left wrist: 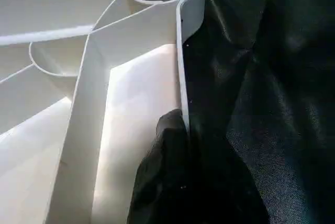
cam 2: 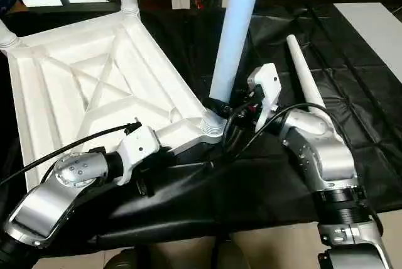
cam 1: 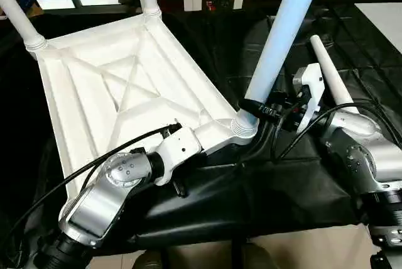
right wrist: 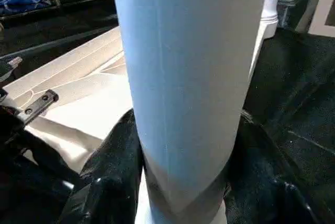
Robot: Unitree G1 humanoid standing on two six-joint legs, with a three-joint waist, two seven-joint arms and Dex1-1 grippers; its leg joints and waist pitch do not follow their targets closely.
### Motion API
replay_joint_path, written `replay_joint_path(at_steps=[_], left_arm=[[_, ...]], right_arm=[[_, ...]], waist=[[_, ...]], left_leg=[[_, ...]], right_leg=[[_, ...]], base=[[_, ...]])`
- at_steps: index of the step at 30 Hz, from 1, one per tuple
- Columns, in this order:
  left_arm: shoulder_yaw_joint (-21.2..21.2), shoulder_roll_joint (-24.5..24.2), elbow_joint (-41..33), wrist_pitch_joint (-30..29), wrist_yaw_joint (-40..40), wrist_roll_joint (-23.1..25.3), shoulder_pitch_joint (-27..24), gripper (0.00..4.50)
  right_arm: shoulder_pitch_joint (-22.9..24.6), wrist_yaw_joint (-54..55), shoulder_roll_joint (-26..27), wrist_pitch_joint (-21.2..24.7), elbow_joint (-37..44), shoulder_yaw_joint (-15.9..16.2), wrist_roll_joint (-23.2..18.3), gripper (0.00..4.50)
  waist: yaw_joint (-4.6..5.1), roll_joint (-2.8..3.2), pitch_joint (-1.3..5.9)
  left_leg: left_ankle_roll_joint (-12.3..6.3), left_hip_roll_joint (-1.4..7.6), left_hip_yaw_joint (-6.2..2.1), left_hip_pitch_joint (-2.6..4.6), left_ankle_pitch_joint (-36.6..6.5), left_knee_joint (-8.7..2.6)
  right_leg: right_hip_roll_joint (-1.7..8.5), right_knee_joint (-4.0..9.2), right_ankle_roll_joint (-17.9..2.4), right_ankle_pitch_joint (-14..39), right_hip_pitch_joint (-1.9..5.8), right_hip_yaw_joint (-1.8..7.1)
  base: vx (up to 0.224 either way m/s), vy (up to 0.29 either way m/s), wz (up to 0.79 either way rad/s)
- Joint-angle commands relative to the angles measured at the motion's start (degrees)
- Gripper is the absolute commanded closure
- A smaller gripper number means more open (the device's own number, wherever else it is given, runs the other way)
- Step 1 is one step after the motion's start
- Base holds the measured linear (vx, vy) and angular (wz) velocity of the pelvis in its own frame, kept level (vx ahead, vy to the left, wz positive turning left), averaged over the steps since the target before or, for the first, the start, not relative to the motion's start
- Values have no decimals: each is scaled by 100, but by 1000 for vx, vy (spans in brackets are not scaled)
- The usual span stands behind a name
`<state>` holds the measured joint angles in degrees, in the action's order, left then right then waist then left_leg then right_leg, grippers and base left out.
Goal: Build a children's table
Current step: Insert table leg to table base
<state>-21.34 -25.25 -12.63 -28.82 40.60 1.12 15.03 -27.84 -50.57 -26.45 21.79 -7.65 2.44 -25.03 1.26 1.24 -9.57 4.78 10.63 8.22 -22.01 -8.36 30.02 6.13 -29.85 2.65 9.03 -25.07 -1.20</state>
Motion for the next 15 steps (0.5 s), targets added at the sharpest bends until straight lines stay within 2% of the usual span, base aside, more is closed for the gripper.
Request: replay_joint_path(at_steps=[1,4,8,9,10,15], left_arm=[[-412,23,196,-27,177,-11,-251,450],[-412,30,200,-15,189,7,-257,450],[-398,3,186,-9,202,14,-263,450],[-397,-3,187,-5,204,16,-266,450],[-397,-8,190,0,206,19,-268,450],[-382,0,199,19,235,55,-280,450]], right_arm=[[359,299,32,673,-892,270,322,271],[389,370,80,435,-952,202,358,271],[473,372,208,159,-607,-35,196,271],[479,408,238,109,-538,-97,162,271],[476,442,267,14,-488,-158,142,271],[411,581,390,-173,-347,-453,22,271]], waist=[[15,-20,86],[20,-9,82],[21,-15,80],[15,11,87],[13,-10,92],[3,1,102]], left_leg=[[37,69,-49,81,-3831,-468],[56,68,-53,100,-3957,-470],[49,65,-64,93,-3999,-475],[56,67,-61,107,-4028,-474],[44,65,-55,104,-3979,-470],[27,75,-37,72,-3806,-479]], right_leg=[[41,491,-317,4044,4,-6],[35,504,-310,4099,-14,-15],[37,514,-268,4184,-5,-28],[36,521,-264,4183,-12,-26],[39,520,-268,4150,-10,-20],[44,476,-370,3929,16,3]], base=[[0,0,0],[0,0,0],[0,0,0],[0,0,0],[0,0,0],[0,0,0]])
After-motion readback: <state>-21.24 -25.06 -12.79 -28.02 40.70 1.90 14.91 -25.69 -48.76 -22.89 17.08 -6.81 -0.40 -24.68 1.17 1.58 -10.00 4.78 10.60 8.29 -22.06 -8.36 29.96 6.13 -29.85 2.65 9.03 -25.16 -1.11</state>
